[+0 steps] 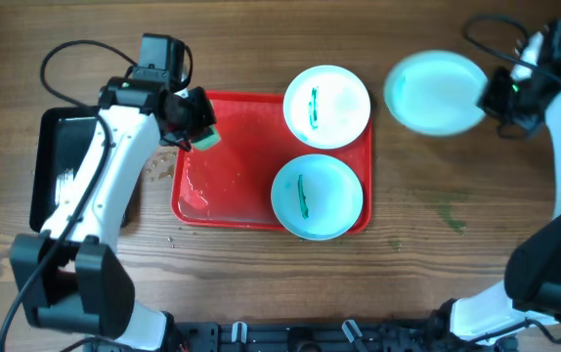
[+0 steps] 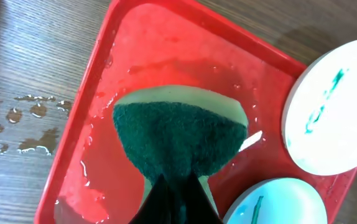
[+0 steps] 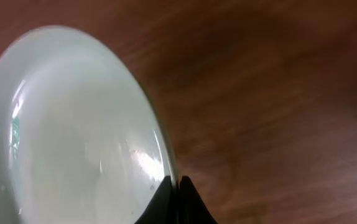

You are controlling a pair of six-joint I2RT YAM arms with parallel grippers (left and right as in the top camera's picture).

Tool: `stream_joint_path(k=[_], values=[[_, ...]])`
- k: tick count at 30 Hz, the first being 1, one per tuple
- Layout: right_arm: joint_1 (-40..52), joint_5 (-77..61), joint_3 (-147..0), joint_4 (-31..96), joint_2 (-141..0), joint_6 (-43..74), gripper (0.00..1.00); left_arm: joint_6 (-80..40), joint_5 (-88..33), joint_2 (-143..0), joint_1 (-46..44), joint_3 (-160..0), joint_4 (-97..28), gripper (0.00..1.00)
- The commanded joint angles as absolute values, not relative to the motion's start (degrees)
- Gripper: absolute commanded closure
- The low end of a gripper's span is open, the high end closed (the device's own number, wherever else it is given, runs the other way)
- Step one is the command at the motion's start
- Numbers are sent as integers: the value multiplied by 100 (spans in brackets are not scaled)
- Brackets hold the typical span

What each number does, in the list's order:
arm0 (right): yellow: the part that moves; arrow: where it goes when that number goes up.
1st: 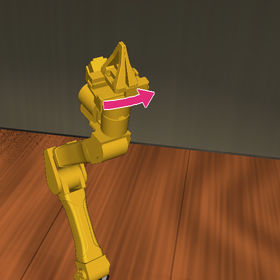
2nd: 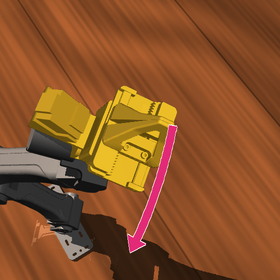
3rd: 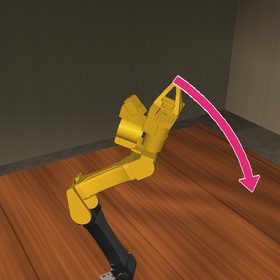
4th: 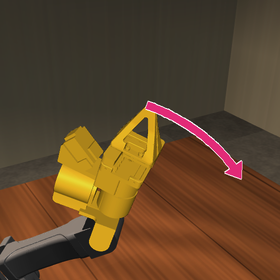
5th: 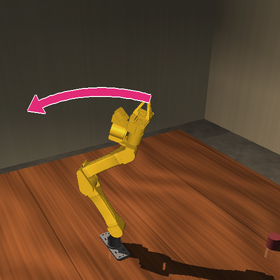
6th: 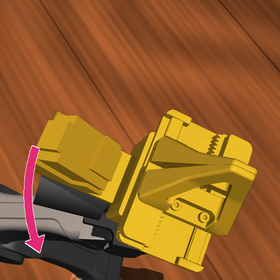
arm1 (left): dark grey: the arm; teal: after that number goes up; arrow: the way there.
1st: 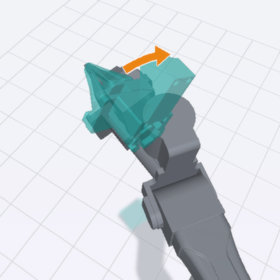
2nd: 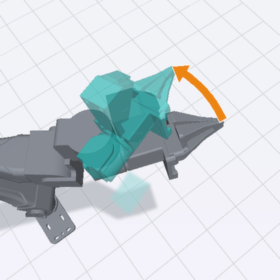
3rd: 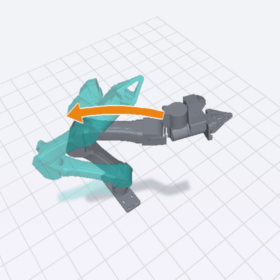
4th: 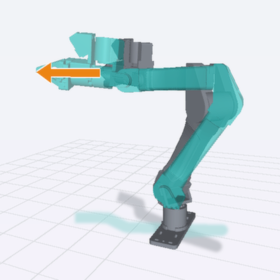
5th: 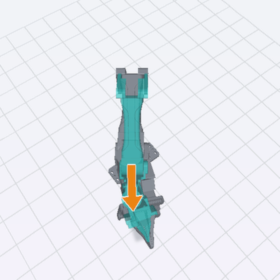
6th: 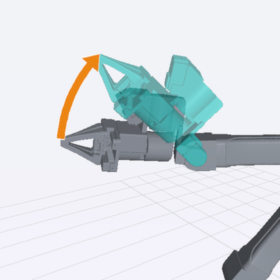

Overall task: Clean dirty plates on tray and stack at the side
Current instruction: 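Lift the cleaned plate with the right gripper and set it right of the tray, then grasp the left white plate's rim with the right gripper and tilt it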

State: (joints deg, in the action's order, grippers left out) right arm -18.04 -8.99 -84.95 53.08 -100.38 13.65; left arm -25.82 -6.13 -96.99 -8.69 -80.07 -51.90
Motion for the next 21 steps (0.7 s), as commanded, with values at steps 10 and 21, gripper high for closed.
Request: stream_joint_path(k=[10, 21], values=[[-2102, -904, -5817, 3632, -9981, 2005, 75, -2637, -615, -10053, -886, -7966, -4873, 96], [-432, -1776, -6670, 5065, -9172, 1041, 57, -2635, -617, -10053, -886, -7966, -4560, 96]])
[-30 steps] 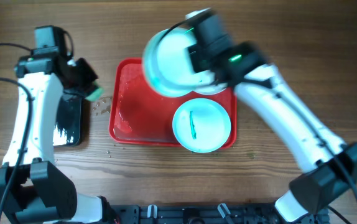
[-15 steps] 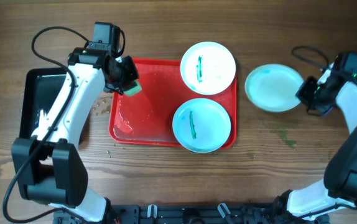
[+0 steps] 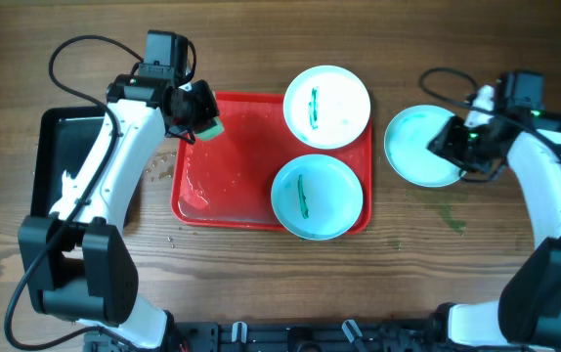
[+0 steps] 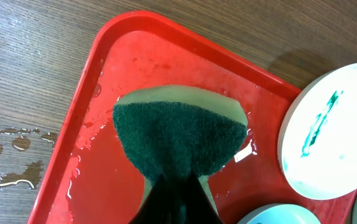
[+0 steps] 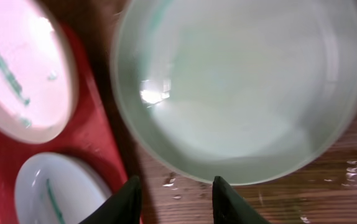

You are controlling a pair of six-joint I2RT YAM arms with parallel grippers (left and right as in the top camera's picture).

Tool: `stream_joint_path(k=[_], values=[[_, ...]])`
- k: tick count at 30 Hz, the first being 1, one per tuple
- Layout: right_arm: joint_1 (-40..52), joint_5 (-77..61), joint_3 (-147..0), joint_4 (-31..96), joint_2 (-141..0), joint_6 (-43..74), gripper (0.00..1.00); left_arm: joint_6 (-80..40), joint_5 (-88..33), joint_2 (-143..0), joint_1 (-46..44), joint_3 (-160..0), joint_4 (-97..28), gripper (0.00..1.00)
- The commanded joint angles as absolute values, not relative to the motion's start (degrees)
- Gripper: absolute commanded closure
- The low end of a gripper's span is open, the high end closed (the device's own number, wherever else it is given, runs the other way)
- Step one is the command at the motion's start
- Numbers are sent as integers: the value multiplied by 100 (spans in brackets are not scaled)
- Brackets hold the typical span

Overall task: Clean dirty plates on tray and stack at the side
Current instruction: 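Grasp the left white plate's rim with the right gripper and tilt it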

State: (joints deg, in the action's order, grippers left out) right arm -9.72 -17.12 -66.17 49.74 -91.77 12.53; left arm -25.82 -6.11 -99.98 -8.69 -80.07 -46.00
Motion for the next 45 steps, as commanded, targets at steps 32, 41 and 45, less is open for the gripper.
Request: stream_joint_path(k=[32, 41, 45], values=[[3454, -917, -7065, 3516, -10099, 3642, 96, -2637, -620, -10053, -886, -7966, -4630, 96], [3894, -222, -7067, 2510, -10794, 4128, 96, -2617, -617, -10053, -886, -7819, -4923, 96], [3820, -803, -7314, 2471, -11148, 3583, 96, -2032, -620, -10053, -886, -7664, -4910, 96]])
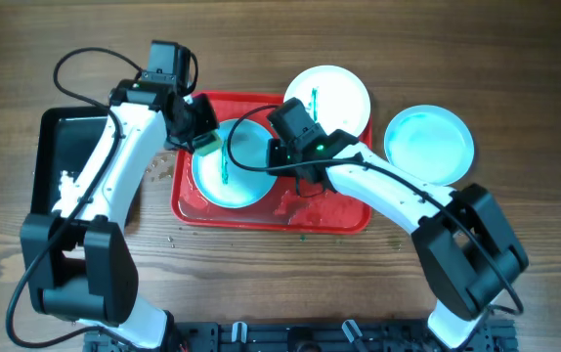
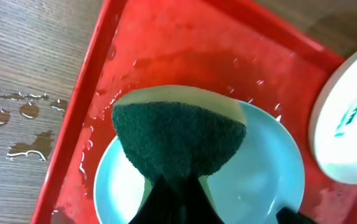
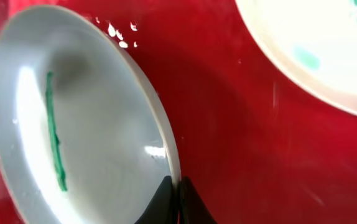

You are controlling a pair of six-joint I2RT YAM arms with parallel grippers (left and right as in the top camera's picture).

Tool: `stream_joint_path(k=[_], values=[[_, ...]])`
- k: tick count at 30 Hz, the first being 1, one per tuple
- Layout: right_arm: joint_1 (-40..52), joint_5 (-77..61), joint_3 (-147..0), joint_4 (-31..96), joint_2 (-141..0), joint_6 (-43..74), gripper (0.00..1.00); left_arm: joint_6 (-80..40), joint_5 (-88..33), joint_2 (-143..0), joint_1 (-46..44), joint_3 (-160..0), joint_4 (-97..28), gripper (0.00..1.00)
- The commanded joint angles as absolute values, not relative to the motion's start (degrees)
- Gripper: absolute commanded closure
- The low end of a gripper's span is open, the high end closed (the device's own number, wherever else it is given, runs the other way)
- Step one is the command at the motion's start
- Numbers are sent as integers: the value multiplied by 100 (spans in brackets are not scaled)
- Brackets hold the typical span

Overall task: Clean dirty plates on tray and stack at the side
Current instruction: 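Grasp the left white plate's rim with the right gripper and tilt it, then scrub the held plate with the sponge in the left gripper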

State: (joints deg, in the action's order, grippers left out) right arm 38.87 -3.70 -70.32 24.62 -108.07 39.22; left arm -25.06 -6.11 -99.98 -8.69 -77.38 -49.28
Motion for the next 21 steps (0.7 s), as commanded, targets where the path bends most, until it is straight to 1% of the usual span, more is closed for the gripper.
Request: stream_joint_path(k=[1, 4, 7, 12, 14, 17, 21], values=[[3795, -937, -7411, 2517, -11281, 3472, 96, -1887, -620, -10053, -884, -7664, -4912, 96], [3752, -1352, -7741, 2746, -11688, 3247, 96, -1415, -626, -10055, -886, -7605, -4840, 96], [3741, -1444, -7776, 2711, -11738, 3310, 96, -816, -661, -10219, -888, -7373, -4556, 96], [3741, -1444, -7773, 2679, -11740, 3321, 96, -792, -862, -11072, -891, -7247, -4543, 96], [3741, -1470, -7773, 2685, -11740, 3301, 96, -768, -1100, -11288, -891, -7242, -4683, 96], [3741, -1487, -7773, 2661, -11740, 3308, 96, -237, -1177, -11349, -891, -7220, -5137, 96], [3741, -1505, -7773, 2613, -11743, 3317, 96, 1219, -2626, -11349, -891, -7220, -5959, 96]])
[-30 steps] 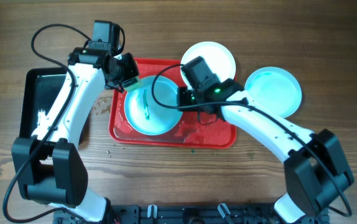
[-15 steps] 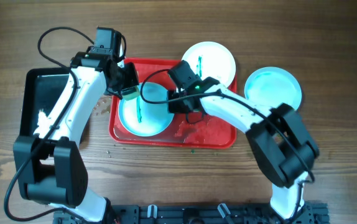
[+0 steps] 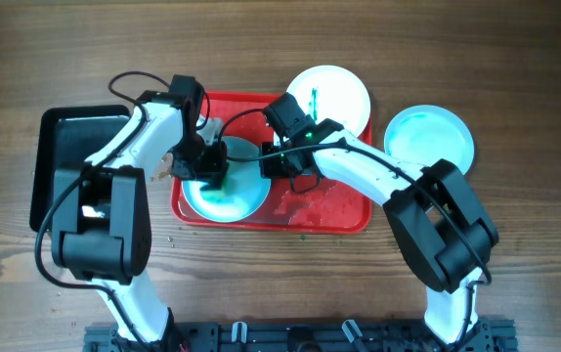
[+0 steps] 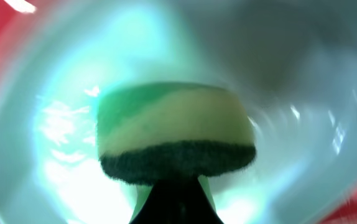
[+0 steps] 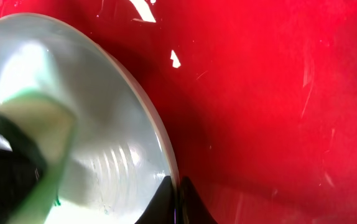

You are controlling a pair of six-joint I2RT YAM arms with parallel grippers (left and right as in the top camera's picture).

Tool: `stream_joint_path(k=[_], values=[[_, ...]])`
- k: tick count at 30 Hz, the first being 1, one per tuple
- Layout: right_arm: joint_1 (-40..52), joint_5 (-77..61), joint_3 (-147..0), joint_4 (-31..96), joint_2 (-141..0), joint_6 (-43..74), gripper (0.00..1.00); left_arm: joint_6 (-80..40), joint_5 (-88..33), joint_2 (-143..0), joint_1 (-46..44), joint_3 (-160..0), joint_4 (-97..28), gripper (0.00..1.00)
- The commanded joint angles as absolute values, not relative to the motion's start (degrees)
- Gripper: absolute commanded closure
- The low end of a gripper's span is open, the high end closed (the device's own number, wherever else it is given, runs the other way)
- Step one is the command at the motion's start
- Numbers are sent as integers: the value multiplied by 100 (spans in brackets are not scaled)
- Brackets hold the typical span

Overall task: Clean dirty plates on tray and stack at the side
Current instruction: 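Scrub the held plate with the sponge in the left gripper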

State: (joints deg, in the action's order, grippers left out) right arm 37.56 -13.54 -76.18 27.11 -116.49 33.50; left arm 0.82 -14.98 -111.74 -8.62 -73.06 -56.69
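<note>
A pale blue plate (image 3: 230, 186) lies at the left of the red tray (image 3: 320, 210). My left gripper (image 3: 209, 162) is shut on a green and yellow sponge (image 4: 175, 134) that presses into this plate (image 4: 54, 124). My right gripper (image 3: 282, 162) is shut on the plate's right rim (image 5: 160, 146). Green smear shows on the plate's inside. A white plate (image 3: 327, 94) with a green streak sits at the tray's far right corner. A clean pale blue plate (image 3: 429, 139) rests on the table right of the tray.
A black tray (image 3: 65, 161) sits at the left of the table. Water drops and crumbs lie on the wood between the black tray and the red tray. Cables run from both arms across the far side.
My left gripper has gone down from just above the plate, and its sponge now presses on the plate's inside. The green streak is now smeared. My right gripper still holds the rim.
My right gripper first held a clean blue plate over the table at the right, then stood open above it lying there. Later it was shut on the rim of a streaked blue plate, moved to the tray's left. The sponge hovered over the tray throughout, now pressing that plate.
</note>
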Motion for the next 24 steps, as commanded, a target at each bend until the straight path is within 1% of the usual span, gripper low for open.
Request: stream_joint_path(k=[1, 3, 4, 5, 6, 7, 9, 11, 14, 16, 18, 20, 21, 22, 23, 24], values=[[3741, -1505, -7773, 2613, -11743, 3315, 96, 1334, -2655, -11349, -891, -7220, -6007, 96], [3741, -1507, -7773, 2633, -11743, 3310, 96, 1275, -2458, -11349, -888, -7220, -5894, 96], [3741, -1509, -7773, 2644, -11743, 3308, 96, 823, -1990, -11349, -888, -7220, -5749, 96], [3734, -1509, -7773, 2639, -11743, 3304, 96, 30, -1175, -11349, -888, -7220, -5575, 96], [3717, -1529, -7773, 2630, -11743, 3306, 96, -1061, -115, -11349, -891, -7220, -5391, 96], [3708, -1549, -7773, 2630, -11743, 3315, 96, -1796, 425, -11349, -891, -7220, -5295, 96], [3704, -1549, -7773, 2633, -11745, 3321, 96, -2716, 781, -11349, -891, -7220, -5083, 96], [3704, -1546, -7773, 2609, -11745, 3319, 96, -3332, 871, -11349, -891, -7220, -4897, 96], [3704, -1549, -7773, 2611, -11745, 3319, 96, -3868, 1146, -11349, -989, -7220, -4928, 96], [3704, -1546, -7773, 2578, -11745, 3319, 96, -3632, 982, -11349, -1157, -7220, -5083, 96], [3704, -1549, -7773, 2571, -11745, 3321, 96, -2231, -67, -11349, -1337, -7220, -5144, 96], [3704, -1549, -7773, 2569, -11745, 3317, 96, -270, -1420, -11349, -1562, -7220, -5286, 96], [3704, -1549, -7773, 2569, -11745, 3315, 96, 351, -1559, -11349, -1658, -7220, -5367, 96], [3704, -1549, -7773, 2569, -11745, 3310, 96, 676, -1531, -11349, -1697, -7220, -5356, 96], [3704, -1549, -7773, 2569, -11745, 3304, 96, 821, -1304, -11349, -1699, -7220, -5225, 96], [3704, -1549, -7773, 2556, -11745, 3306, 96, 738, -587, -11349, -1671, -7220, -4939, 96]])
